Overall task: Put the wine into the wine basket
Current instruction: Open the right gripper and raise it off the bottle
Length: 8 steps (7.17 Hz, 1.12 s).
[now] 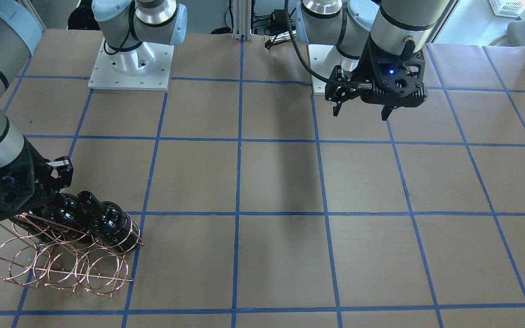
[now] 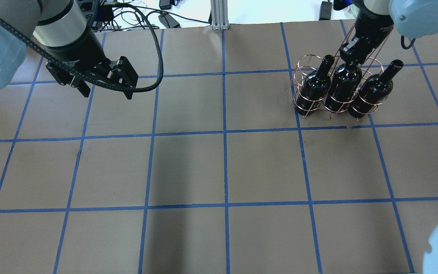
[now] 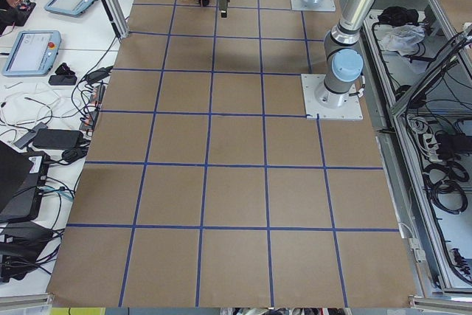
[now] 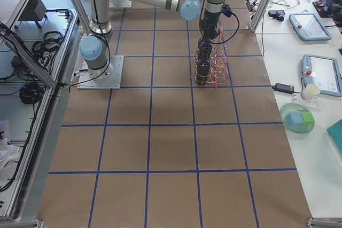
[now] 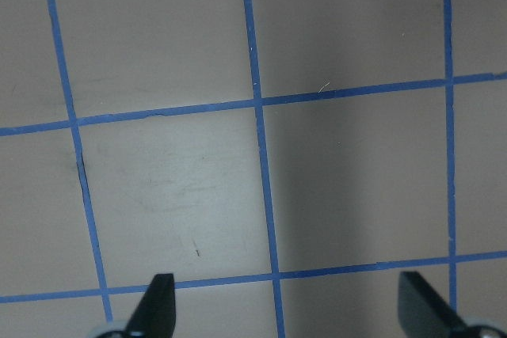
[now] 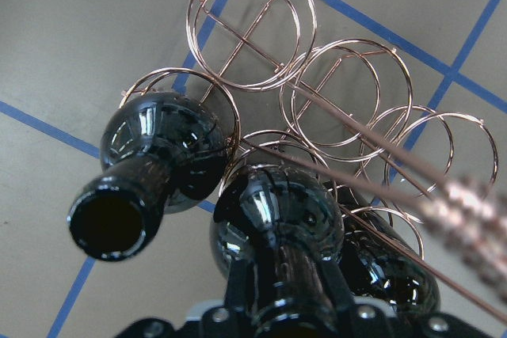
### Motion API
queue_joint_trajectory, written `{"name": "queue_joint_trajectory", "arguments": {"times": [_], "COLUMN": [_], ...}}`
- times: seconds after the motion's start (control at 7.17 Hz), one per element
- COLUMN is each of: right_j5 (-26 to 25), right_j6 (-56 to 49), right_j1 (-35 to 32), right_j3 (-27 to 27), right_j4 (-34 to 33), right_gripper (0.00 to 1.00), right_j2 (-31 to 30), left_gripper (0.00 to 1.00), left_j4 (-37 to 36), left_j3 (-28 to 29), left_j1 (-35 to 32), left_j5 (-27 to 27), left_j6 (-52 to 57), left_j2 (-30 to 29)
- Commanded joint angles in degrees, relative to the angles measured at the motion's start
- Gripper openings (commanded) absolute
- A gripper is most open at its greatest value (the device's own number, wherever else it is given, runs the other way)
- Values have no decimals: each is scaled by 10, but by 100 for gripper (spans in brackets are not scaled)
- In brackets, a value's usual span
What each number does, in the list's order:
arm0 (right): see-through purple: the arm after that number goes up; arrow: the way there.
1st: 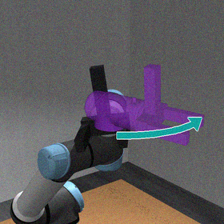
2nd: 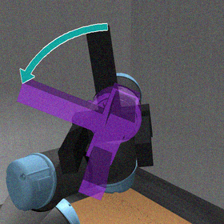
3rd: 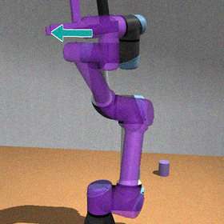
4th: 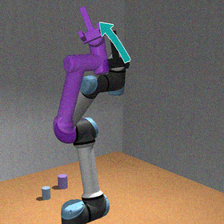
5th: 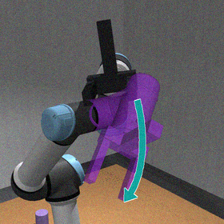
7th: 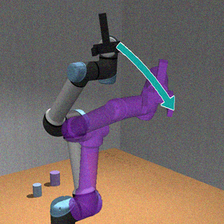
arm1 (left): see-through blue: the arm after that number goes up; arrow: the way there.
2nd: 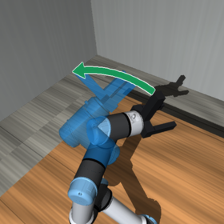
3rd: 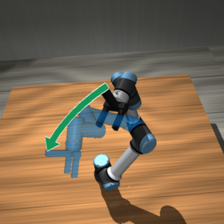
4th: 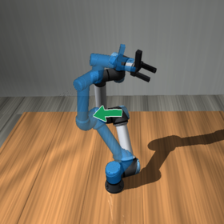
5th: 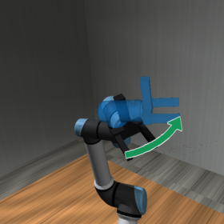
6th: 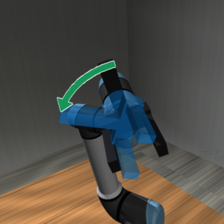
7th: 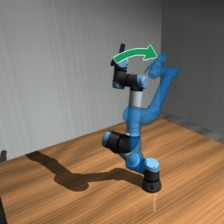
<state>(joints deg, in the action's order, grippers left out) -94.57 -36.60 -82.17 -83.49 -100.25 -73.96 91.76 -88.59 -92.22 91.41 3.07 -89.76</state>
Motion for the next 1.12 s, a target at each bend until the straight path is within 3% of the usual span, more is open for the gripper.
{"name": "queue_joint_trajectory", "arguments": {"times": [0.0, 0.14, 0.28, 0.7, 0.98], "right_j5": [-2, -2, -4, -3, 3], "right_j6": [1, 1, 2, 9, 139], "right_j1": [0, 0, 0, -2, -4], "right_j3": [-3, -3, -3, -2, -3], "right_j4": [0, 1, 4, 25, 71], "right_gripper": [30, 76, 100, 100, 100], "right_j2": [-3, -9, -17, -50, -92], "left_gripper": [100, 100, 100, 100, 100], "left_j4": [0, 0, 0, 0, 0], "left_j3": [0, 0, 0, 0, 0], "left_j1": [0, -1, 0, -1, -1], "left_j5": [0, 0, 0, 0, 0], "left_j6": [0, 0, 0, -1, 0], "left_j2": [0, 0, 0, 0, 0]}}
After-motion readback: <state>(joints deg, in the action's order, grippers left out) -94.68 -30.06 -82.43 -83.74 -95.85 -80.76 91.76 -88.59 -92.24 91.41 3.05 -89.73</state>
